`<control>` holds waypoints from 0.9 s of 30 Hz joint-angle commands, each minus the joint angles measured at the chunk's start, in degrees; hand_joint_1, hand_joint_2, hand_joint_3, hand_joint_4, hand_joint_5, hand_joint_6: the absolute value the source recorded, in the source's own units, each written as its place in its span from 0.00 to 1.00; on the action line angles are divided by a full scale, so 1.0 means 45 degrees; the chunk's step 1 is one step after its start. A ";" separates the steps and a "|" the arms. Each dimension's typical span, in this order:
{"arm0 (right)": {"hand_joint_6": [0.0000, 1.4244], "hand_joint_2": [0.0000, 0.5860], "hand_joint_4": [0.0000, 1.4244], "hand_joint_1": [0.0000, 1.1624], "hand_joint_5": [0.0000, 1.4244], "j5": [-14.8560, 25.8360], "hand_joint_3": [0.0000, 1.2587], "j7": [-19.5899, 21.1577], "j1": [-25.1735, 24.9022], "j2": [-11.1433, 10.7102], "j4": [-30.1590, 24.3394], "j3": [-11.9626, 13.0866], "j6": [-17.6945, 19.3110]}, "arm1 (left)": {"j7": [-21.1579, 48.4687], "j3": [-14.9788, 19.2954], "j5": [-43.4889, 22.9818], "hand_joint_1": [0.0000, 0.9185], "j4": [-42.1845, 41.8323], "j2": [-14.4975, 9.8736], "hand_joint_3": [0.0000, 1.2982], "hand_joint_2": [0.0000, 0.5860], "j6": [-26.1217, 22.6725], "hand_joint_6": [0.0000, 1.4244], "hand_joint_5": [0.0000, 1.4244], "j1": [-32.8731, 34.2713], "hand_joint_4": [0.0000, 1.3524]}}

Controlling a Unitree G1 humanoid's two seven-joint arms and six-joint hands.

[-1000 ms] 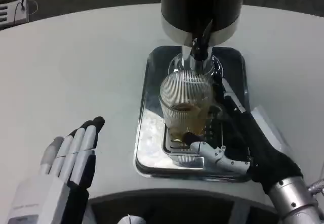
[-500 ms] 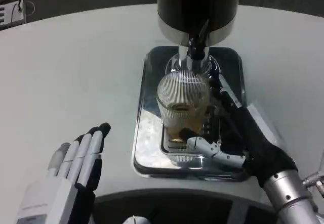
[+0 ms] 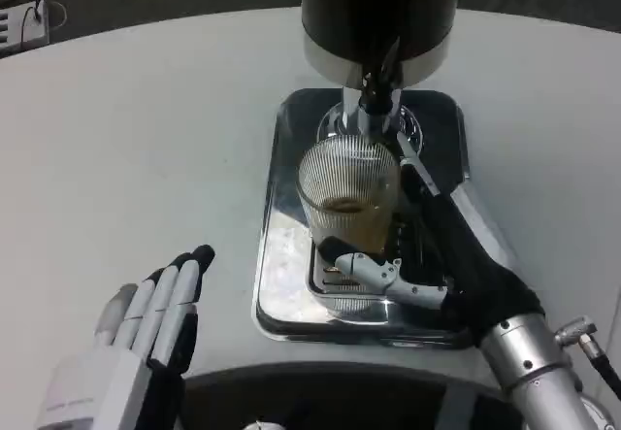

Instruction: Grasp the cup under the faucet to collect the drink, then remove the cup.

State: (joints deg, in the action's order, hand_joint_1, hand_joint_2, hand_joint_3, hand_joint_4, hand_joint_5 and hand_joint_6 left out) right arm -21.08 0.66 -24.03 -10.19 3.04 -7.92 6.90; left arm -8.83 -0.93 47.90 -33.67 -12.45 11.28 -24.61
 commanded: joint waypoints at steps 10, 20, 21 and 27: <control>0.13 0.35 0.03 0.56 0.05 -0.0074 0.00 0.0518 -0.1160 0.0343 0.1703 -0.0142 -0.0053 | 0.0287 0.0002 0.0036 0.00 -0.0351 0.0016 0.00 0.27 -0.0185 0.00 0.01 -0.0310 0.00; 0.14 0.35 0.03 0.57 0.06 -0.0037 0.00 0.0614 -0.1289 0.0605 0.2051 -0.0418 -0.0016 | 0.0384 0.0148 -0.0118 0.00 -0.0469 0.0028 0.00 0.27 -0.0252 0.00 0.01 -0.0442 0.00; 0.14 0.35 0.03 0.57 0.06 -0.0024 0.00 0.0630 -0.1354 0.0679 0.2138 -0.0455 -0.0041 | 0.0399 0.0177 -0.0134 0.00 -0.0499 0.0026 0.00 0.27 -0.0266 0.00 0.01 -0.0461 0.00; 0.14 0.35 0.03 0.57 0.06 -0.0026 0.00 0.0754 -0.1712 0.0867 0.2598 -0.0523 -0.0122 | 0.0473 0.0337 -0.0225 0.00 -0.0616 0.0034 0.00 0.27 -0.0311 0.00 0.01 -0.0618 0.00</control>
State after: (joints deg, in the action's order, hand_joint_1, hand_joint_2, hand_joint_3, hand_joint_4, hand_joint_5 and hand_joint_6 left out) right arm -21.04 4.27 -30.65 -7.09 12.45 -9.53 7.23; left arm -7.44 -0.12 47.54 -35.59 -12.36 10.56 -26.40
